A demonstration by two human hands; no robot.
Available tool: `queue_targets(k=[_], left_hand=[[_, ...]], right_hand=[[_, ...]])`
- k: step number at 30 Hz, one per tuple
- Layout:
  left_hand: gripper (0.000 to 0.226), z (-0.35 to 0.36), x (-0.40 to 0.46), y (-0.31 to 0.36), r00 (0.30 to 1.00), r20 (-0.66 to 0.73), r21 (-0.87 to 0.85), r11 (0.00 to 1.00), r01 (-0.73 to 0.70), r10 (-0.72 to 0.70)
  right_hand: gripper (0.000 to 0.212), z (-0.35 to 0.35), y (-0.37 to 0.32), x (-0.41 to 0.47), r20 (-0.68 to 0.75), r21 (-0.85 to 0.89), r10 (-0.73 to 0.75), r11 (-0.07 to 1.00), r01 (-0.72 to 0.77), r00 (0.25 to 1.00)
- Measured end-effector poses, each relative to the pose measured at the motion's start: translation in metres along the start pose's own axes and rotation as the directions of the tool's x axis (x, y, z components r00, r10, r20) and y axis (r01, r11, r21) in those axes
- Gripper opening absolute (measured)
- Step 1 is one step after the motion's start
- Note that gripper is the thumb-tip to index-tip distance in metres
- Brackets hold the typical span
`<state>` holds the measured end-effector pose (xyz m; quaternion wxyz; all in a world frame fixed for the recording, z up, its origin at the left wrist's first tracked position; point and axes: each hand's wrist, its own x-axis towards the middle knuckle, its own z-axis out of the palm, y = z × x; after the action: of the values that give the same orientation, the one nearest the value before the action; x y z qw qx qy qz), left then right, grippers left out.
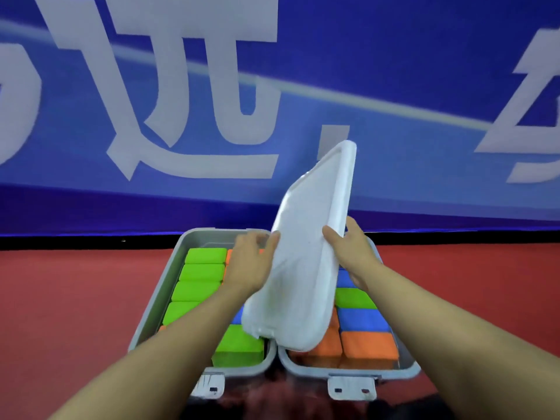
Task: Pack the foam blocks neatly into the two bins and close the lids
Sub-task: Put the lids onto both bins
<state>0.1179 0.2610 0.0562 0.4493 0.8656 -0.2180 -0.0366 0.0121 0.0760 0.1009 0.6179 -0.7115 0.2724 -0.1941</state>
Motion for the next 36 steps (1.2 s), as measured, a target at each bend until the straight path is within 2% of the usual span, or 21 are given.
queue_targets(k=[3,6,9,12,15,17,18,19,21,24,27,29,31,33,35,36], left_hand=[[0.108,-0.023,0.002,-0.043,0.961,-0.002,0.011,0.961,0.275,-0.275],[0.109,-0.042,-0.01,-0.097,0.878,0.016,0.027,0.878,0.477,-0.478],[0.122,-0.064,-0.02,-0.149,0.779,-0.05,-0.005,0.78,0.626,-0.625],[0.113,-0.083,-0.029,-0.191,0.641,-0.087,-0.009,0.644,0.765,-0.762],[0.125,-0.099,-0.029,-0.222,0.526,-0.052,-0.113,0.529,0.841,-0.849],[0.145,-0.107,-0.031,-0.245,0.505,0.005,-0.112,0.501,0.858,-0.863],[0.147,-0.109,-0.034,-0.255,0.496,0.028,-0.097,0.491,0.865,-0.868],[0.141,-0.11,-0.037,-0.261,0.487,0.034,-0.118,0.48,0.869,-0.873],[0.114,-0.111,-0.041,-0.265,0.468,0.02,-0.202,0.455,0.867,-0.884],[0.093,-0.107,-0.043,-0.268,0.544,0.031,-0.168,0.532,0.83,-0.838],[0.077,-0.101,-0.046,-0.273,0.574,0.055,-0.191,0.555,0.809,-0.817],[0.071,-0.101,-0.046,-0.275,0.599,0.05,-0.238,0.573,0.784,-0.799],[0.069,-0.1,-0.044,-0.278,0.615,0.047,-0.269,0.583,0.767,-0.787],[0.069,-0.096,-0.041,-0.278,0.58,0.02,-0.192,0.566,0.802,-0.815],[0.073,-0.091,-0.041,-0.29,0.466,-0.029,0.023,0.465,0.885,-0.884],[0.077,-0.088,-0.041,-0.298,0.407,-0.027,0.068,0.405,0.912,-0.913]], right_hand=[[0.037,0.003,0.022,0.003,0.063,0.039,0.027,0.999,-0.029,0.998],[0.039,0.017,0.041,0.006,0.143,0.129,0.056,0.989,-0.075,0.988],[0.04,0.044,0.061,0.011,0.237,0.25,0.131,0.949,-0.191,0.963],[0.038,0.076,0.086,0.012,0.323,0.339,0.209,0.885,-0.319,0.923],[0.035,0.107,0.114,0.017,0.396,0.39,0.262,0.82,-0.42,0.88],[0.033,0.122,0.128,0.024,0.416,0.396,0.279,0.802,-0.448,0.866],[0.032,0.127,0.134,0.029,0.416,0.384,0.288,0.804,-0.454,0.862],[0.031,0.131,0.139,0.034,0.416,0.369,0.297,0.809,-0.458,0.86],[0.033,0.136,0.15,0.042,0.41,0.344,0.306,0.821,-0.456,0.859],[0.033,0.145,0.168,0.047,0.338,0.208,0.261,0.917,-0.342,0.904],[0.036,0.152,0.185,0.048,0.216,-0.039,0.225,0.974,-0.222,0.95],[0.045,0.155,0.198,0.05,0.183,-0.255,0.255,0.945,-0.204,0.95],[0.058,0.155,0.206,0.049,0.151,-0.572,0.315,0.801,-0.177,0.937],[0.071,0.154,0.208,0.043,0.186,-0.741,0.336,0.665,-0.093,0.923],[0.08,0.154,0.208,0.035,0.288,-0.763,0.383,0.646,-0.032,0.878],[0.081,0.154,0.211,0.032,0.329,-0.789,0.414,0.615,0.006,0.849]])
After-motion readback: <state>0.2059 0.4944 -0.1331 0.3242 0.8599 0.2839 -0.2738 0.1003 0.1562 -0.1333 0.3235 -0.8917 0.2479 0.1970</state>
